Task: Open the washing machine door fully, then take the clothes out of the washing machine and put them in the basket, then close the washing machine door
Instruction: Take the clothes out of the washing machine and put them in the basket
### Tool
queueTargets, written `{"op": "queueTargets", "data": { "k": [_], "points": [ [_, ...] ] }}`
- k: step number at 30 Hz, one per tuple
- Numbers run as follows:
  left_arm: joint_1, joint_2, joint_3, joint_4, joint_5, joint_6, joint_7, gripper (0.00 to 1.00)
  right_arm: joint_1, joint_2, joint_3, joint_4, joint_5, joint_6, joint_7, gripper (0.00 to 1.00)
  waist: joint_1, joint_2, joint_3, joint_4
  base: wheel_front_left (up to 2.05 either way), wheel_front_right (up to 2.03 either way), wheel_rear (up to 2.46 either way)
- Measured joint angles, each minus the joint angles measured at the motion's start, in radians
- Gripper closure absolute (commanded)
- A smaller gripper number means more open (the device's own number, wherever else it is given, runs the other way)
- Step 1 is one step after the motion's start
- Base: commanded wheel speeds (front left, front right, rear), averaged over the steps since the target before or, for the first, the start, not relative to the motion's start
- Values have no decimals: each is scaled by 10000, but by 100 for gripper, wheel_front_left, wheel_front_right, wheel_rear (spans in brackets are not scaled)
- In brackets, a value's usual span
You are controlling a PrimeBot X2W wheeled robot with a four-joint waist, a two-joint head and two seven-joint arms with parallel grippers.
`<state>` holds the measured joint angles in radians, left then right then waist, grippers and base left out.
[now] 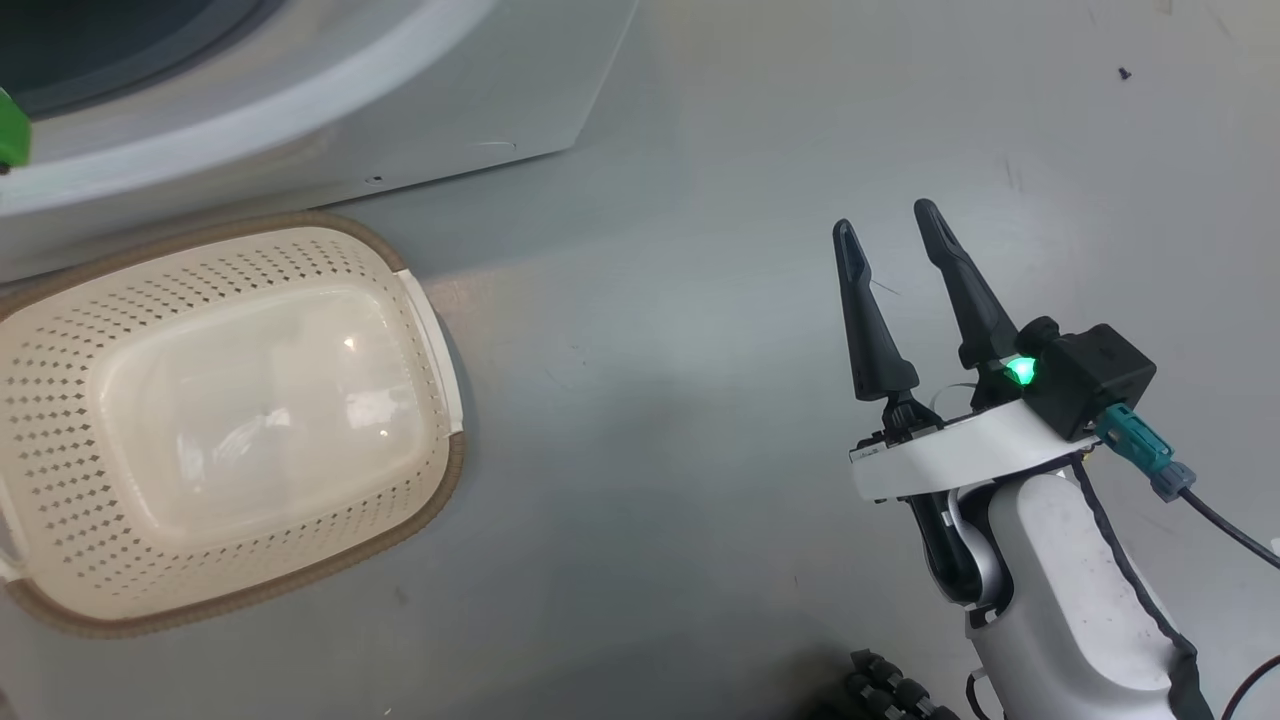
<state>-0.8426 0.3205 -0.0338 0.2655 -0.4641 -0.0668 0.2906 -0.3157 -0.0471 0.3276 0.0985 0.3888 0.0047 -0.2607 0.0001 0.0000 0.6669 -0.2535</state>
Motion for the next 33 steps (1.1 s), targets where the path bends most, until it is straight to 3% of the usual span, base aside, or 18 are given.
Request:
{"op": "queueTargets", "data": {
  "k": [23,24,26,27,28,29,33],
  "points": [
    [-2093,380,209,2176,-462,13,1881,0,-600,2,566,50,424,-163,0,0,-1,0,699,-755,0,0,0],
    [-2127,387,211,2263,-468,15,1981,5,-626,0,583,50,426,-163,0,0,-1,0,702,-762,0,0,0],
    [-2196,393,192,2429,-493,48,2136,56,-672,2,616,50,468,-165,0,0,-1,0,706,-773,0,0,0],
    [-2235,395,173,2487,-512,75,2228,64,-675,2,621,52,491,-165,0,0,-1,0,709,-777,0,0,0],
    [-2271,403,155,2527,-522,90,2288,93,-678,2,625,56,495,-165,0,0,-1,0,712,-782,0,0,0],
    [-2301,405,151,2543,-522,90,2288,100,-686,2,627,61,497,-165,0,0,-1,0,715,-787,0,0,0],
    [-2482,403,150,2683,-556,90,2362,100,-762,2,627,73,497,-169,0,0,-1,0,720,-803,0,0,0]
  ]
}}
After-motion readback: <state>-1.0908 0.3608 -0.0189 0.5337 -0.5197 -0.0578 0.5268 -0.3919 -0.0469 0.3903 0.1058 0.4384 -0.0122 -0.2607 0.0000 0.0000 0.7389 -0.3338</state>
